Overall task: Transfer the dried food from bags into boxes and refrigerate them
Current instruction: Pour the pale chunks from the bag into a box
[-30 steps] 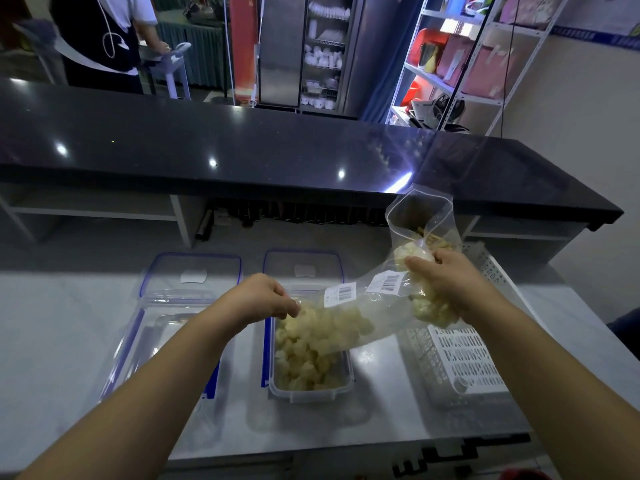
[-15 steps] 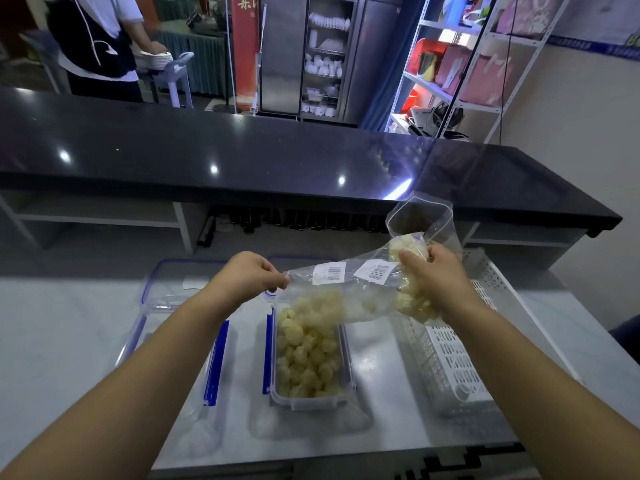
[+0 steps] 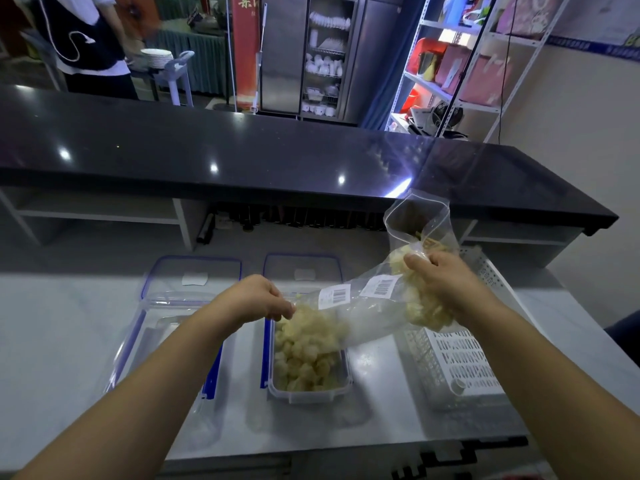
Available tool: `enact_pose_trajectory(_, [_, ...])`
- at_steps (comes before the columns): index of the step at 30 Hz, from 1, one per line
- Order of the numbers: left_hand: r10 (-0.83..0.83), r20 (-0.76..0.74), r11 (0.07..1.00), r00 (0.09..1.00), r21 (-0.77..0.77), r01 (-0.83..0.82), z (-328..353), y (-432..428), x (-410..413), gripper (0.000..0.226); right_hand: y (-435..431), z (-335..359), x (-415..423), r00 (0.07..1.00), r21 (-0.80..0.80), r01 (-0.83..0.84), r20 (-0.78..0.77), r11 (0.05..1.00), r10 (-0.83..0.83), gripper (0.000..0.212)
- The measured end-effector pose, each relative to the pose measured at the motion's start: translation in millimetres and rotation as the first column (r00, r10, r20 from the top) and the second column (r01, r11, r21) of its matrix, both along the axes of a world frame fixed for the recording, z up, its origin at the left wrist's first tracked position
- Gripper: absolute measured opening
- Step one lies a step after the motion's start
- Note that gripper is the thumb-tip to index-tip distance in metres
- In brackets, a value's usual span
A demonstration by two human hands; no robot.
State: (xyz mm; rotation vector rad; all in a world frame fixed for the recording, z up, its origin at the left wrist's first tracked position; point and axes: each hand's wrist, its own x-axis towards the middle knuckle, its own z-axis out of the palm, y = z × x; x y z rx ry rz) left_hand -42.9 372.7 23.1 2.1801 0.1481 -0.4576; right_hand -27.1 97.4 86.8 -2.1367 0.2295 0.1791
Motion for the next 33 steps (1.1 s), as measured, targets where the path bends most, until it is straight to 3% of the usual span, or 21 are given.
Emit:
enact_pose_trajectory(17, [0.175, -0.052, 0.983, 0.983, -0.042, -0.177, -41, 19, -13, 0.024, 25, -20, 5, 1.0, 0.063, 0.023, 0.017, 0.998, -0.024, 0.043])
enact_pose_trajectory(22, [0.199, -0.073, 0.978, 0.977, -0.046, -0.203, -50, 23, -15, 0.023, 37, -26, 6, 0.998, 0.063, 0.049, 0.042, 0.997, -0.051, 0.036])
enact_pose_trajectory(28, [0.229, -0.088, 0.97, 0.969, -0.062, -0.235, -57, 21, -16, 0.022, 44, -32, 11, 0.983, -0.058, 0.072, 0.174, 0.996, -0.061, 0.028])
enact_pose_trajectory(33, [0.262, -0.071, 0.963, 0.963, -0.054, -0.266, -64, 21, -15, 0.025, 41, -29, 15, 0.948, -0.276, 0.064, 0.317, 0.959, 0.028, 0.032])
